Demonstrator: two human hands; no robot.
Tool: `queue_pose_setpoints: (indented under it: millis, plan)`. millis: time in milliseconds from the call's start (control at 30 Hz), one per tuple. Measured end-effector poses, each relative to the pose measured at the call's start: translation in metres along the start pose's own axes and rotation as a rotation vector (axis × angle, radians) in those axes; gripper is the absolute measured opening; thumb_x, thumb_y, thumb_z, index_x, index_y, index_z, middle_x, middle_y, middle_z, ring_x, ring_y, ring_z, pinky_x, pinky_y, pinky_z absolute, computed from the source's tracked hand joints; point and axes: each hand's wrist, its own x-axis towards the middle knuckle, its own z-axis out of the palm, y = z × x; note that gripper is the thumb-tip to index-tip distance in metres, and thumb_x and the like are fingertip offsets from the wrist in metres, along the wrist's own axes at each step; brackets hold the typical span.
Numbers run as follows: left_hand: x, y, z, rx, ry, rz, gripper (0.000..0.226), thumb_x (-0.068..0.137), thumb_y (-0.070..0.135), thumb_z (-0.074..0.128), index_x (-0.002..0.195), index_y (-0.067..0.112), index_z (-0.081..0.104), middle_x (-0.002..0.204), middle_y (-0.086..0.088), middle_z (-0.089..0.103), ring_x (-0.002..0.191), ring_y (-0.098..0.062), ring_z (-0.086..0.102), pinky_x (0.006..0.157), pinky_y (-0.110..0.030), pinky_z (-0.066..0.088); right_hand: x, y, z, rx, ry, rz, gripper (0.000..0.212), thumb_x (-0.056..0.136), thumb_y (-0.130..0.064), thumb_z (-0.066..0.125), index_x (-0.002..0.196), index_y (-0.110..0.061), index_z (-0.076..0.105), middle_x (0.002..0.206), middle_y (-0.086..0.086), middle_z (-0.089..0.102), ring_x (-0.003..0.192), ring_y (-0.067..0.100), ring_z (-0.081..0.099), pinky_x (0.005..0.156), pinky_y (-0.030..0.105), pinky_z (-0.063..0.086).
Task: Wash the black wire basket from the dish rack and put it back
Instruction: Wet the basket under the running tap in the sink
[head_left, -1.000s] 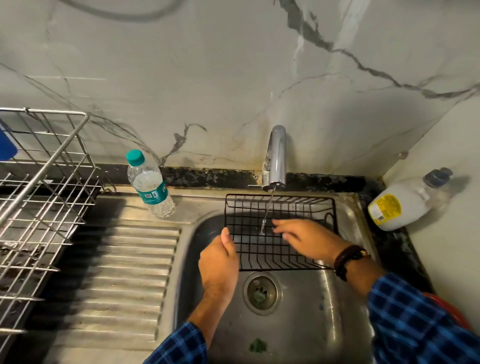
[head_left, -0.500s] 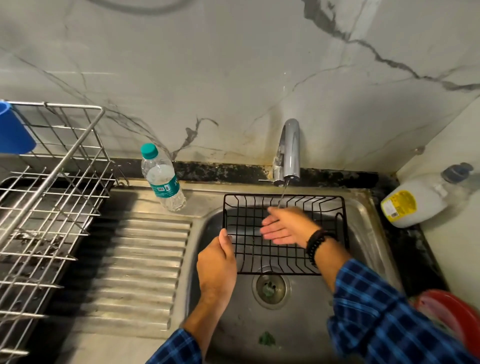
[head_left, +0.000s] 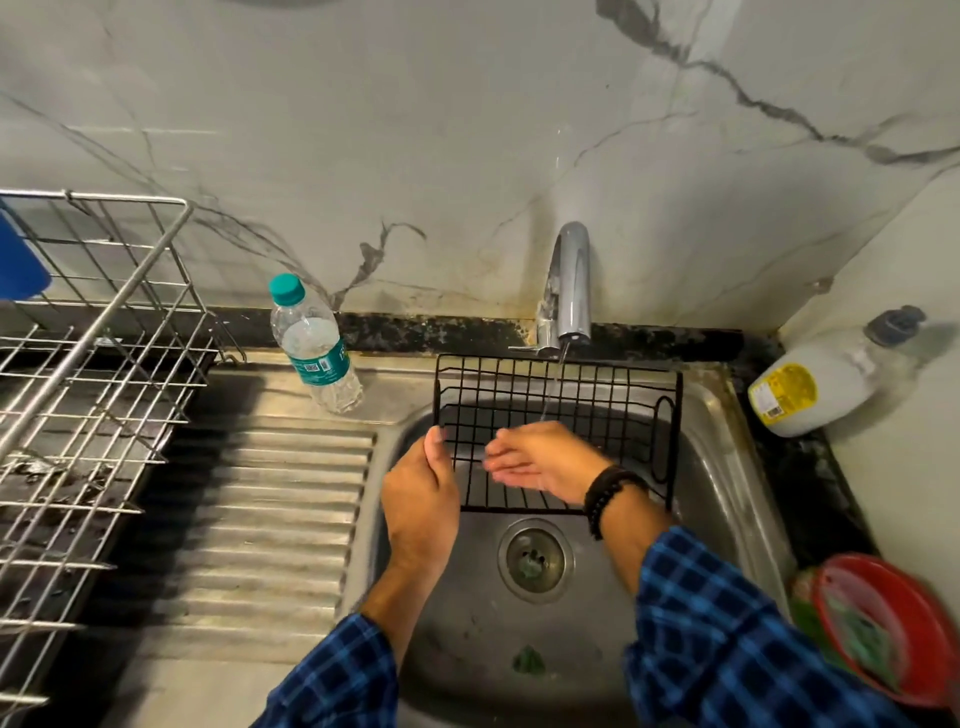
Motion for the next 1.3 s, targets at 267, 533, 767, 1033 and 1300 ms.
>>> queue_pose_setpoints:
  millis: [267,533,767,1033,1300]
  plan:
    - [-0.007,-0.006,0.005,-0.113,0.093,-0.042,0.055,0.103,0.047,0.026,0.124,0.018,0.069,0.082,-0.007,0.073,0.072,-0.025,0.068,0.061,-0.031,0.051,-0.018,0.012,-0.008,-0.849,0.529,0.064,0.062,0.094,-0.061,0.046,0.127,-0.010,0.056,0.131,0.016,0.053,0.116,0.034,0.057,0.087,0.039,0.046]
    - [0.006,0.003,0.023,-0.452,-0.013,-0.138,0.043,0.106,0.045,0.034,0.128,0.026,0.065,0.114,0.008,0.071,0.105,-0.011,0.067,0.087,-0.041,0.059,-0.031,0.049,0.039,-1.196,0.287,-0.495,0.056,0.105,-0.046,0.025,0.156,-0.026,0.017,0.166,0.011,0.011,0.154,0.028,0.007,0.124,0.049,0.012]
    - [0.007,0.008,0.031,-0.702,-0.011,-0.301,0.041,0.107,0.033,0.031,0.126,0.015,0.063,0.128,-0.016,0.060,0.123,-0.024,0.058,0.101,-0.043,0.054,-0.035,0.082,-0.050,-1.413,0.492,-0.545,0.078,0.091,0.001,0.051,0.157,-0.026,0.020,0.163,0.000,0.027,0.149,0.022,0.029,0.121,0.043,0.020]
    - [-0.008,0.023,0.038,-0.562,-0.041,-0.243,0.044,0.105,0.042,0.035,0.130,0.021,0.064,0.112,0.008,0.068,0.111,-0.005,0.064,0.094,-0.039,0.057,-0.050,0.033,0.007,-1.163,0.512,-0.470,0.071,0.084,-0.029,0.064,0.149,-0.030,0.035,0.144,-0.006,0.050,0.134,0.020,0.047,0.106,0.040,0.043]
    - [-0.003,0.022,0.024,-0.188,-0.240,-0.370,0.066,0.099,0.064,0.029,0.116,0.015,0.070,0.089,0.003,0.069,0.076,-0.011,0.066,0.077,-0.047,0.062,-0.038,0.007,-0.018,-0.183,0.132,-0.383,0.027,0.097,-0.008,0.049,0.112,-0.020,0.068,0.121,-0.006,0.066,0.116,0.009,0.061,0.102,0.040,0.051]
